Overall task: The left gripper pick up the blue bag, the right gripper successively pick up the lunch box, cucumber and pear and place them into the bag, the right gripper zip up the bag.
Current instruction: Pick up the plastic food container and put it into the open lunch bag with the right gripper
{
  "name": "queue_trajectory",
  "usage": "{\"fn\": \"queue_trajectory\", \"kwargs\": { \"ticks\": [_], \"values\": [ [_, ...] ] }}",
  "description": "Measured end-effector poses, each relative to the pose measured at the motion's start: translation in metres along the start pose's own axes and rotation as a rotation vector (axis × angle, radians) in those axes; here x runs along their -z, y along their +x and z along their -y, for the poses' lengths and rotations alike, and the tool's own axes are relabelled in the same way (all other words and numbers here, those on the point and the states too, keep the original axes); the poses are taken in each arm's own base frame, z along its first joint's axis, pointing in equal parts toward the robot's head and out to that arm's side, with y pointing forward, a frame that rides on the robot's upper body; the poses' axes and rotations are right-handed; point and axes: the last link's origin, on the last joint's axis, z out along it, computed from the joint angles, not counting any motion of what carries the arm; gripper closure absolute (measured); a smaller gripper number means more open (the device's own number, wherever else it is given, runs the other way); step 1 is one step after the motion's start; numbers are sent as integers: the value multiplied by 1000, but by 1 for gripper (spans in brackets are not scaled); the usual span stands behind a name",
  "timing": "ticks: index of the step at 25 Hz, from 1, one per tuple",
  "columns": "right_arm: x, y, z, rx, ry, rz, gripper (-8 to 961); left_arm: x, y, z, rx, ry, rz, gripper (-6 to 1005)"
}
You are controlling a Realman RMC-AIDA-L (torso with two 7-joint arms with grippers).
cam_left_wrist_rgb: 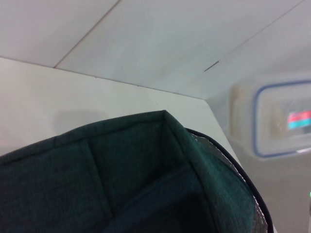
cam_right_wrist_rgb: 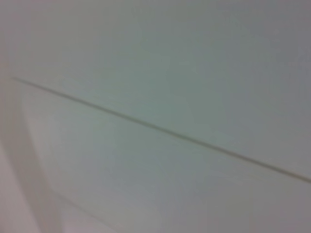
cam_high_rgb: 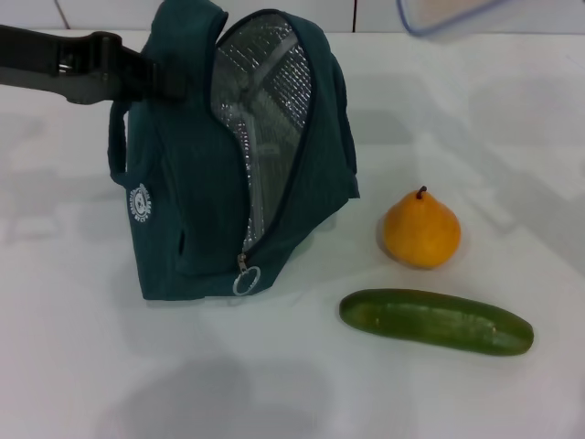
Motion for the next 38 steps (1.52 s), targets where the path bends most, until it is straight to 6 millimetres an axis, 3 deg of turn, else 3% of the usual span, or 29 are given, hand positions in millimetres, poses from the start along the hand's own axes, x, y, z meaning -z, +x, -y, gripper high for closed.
{"fn": "queue_trajectory", "kwargs": {
  "ticks": [9, 17, 27, 38],
  "values": [
    [-56, 4, -14, -23, -120, -67, 864, -13, 2, -8, -13, -24, 27, 957],
    [-96, 25, -18, -28, -136, -202, 866, -22, 3, -14, -24, -52, 41, 957],
    [-99, 47, 0, -5, -4, -341, 850, -23, 3, -18, -24, -136, 8, 957],
    [-73, 71, 18, 26, 113, -468, 817, -20, 5, -11, -13, -131, -23, 957]
  ]
}}
